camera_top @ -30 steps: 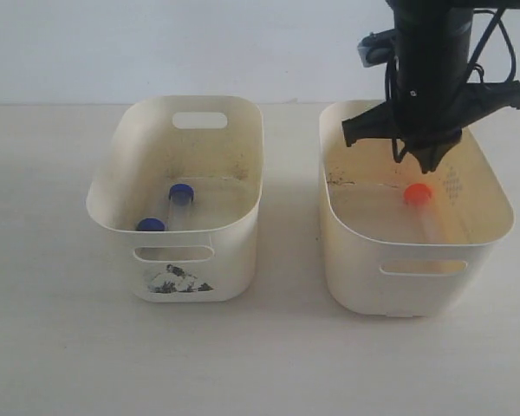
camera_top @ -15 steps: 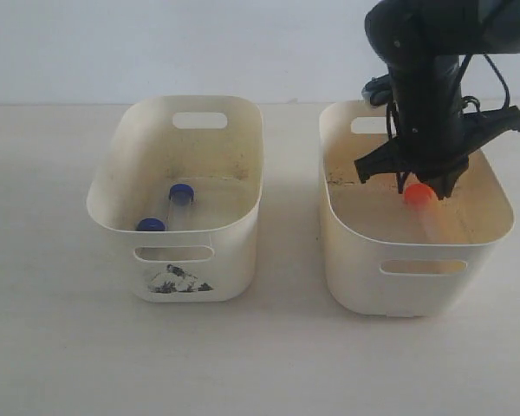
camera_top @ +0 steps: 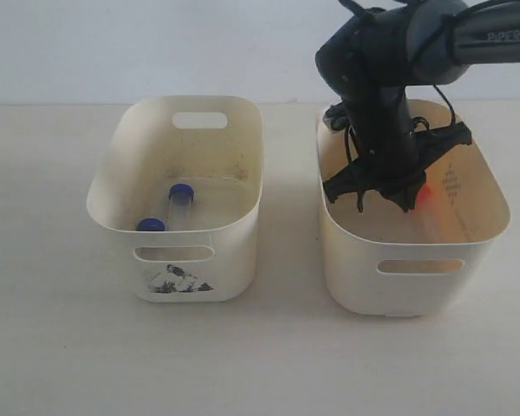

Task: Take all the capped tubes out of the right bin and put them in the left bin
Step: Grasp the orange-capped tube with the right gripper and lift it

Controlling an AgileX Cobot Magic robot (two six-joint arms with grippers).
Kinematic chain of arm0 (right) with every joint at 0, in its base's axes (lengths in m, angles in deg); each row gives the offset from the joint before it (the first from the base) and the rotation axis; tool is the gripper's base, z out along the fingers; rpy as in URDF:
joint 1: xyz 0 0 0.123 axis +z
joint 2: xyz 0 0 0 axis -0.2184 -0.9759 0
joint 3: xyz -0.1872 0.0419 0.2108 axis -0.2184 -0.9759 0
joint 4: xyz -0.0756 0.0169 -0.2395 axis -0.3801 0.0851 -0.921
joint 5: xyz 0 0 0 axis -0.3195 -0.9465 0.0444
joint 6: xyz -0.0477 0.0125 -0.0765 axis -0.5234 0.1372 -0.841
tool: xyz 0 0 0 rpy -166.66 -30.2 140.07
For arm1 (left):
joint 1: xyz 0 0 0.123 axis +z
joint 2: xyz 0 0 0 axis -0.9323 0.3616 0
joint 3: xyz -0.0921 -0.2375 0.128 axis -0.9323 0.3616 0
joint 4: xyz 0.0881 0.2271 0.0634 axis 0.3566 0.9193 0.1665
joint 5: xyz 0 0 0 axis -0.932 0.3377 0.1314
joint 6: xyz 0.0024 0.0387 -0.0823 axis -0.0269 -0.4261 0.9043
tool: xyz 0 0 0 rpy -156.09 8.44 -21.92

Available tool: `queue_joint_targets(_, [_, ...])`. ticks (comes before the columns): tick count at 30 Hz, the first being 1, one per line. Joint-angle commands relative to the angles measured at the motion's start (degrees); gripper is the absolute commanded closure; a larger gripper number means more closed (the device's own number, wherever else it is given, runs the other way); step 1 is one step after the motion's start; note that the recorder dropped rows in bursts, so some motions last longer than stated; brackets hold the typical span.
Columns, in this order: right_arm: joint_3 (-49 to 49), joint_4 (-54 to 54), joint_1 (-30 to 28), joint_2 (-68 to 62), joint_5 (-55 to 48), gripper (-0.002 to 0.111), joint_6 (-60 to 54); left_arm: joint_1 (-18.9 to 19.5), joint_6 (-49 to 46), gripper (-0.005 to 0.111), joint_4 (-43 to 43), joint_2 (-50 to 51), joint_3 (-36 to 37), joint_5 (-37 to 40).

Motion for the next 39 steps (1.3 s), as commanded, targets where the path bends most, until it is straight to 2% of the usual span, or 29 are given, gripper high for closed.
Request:
queue_joint_targets(1, [0.5,-0.8,0.0,-2.2,-0.1,0.109,-1.1,0.1,0.7,0.102,-0.1,-0.2,-0.2,-0.5])
queue_joint_targets(8, [0.6,-2.6,0.0,-3.0,-0.1,0.108,-1.1,0.1,0.7,0.102,-0.1,-0.2,-0.2,-0.5])
queue_joint_targets(11, [0.6,-2.7,-0.5,-3.0,-0.1,0.101,-1.1,0.1,0.7,0.102,-0.1,-0.2,-0.2,-0.5])
queue_joint_targets(14, [0.6,-2.4,-1.0,-3.0,-0.1,0.08,-1.2,0.1,0.7,0.102,-0.1,-0.2,-0.2,-0.5])
queue_joint_targets(18, [0.6,-2.4,-1.0,-3.0,-0.1,0.031,0.2,0.1,0.7,0.102,-0.1,-0.2,-0.2,-0.5])
queue_joint_targets(19, [0.6,-2.4,-1.0,-3.0,-0.1,0.024,0.8,0.1,0.7,0.102,-0.1,-0.2,-0.2,-0.5])
queue_joint_targets(22, [0.6,-2.3,-1.0,-3.0,-0.1,0.025,0.8,0.1,0.7,0.102,-0.1,-0.2,-0.2,-0.5])
queue_joint_targets(29, [0.6,-2.3,-1.6,-3.2,-0.1,0.052,2.5,0.1,0.7,0.102,-0.1,-0.2,-0.2,-0.5])
queue_joint_targets(35, [0.6,-1.8,-3.6,-5.2,-0.1,0.043,3.8,0.1,0.7,0.102,-0.1,-0.2,-0.2,-0.5])
queue_joint_targets(39, [0.6,-1.4,-4.0,-7.0,-0.1,0.042,3.8,0.1,0.7,0.102,-0.1,-0.2,-0.2,-0.5])
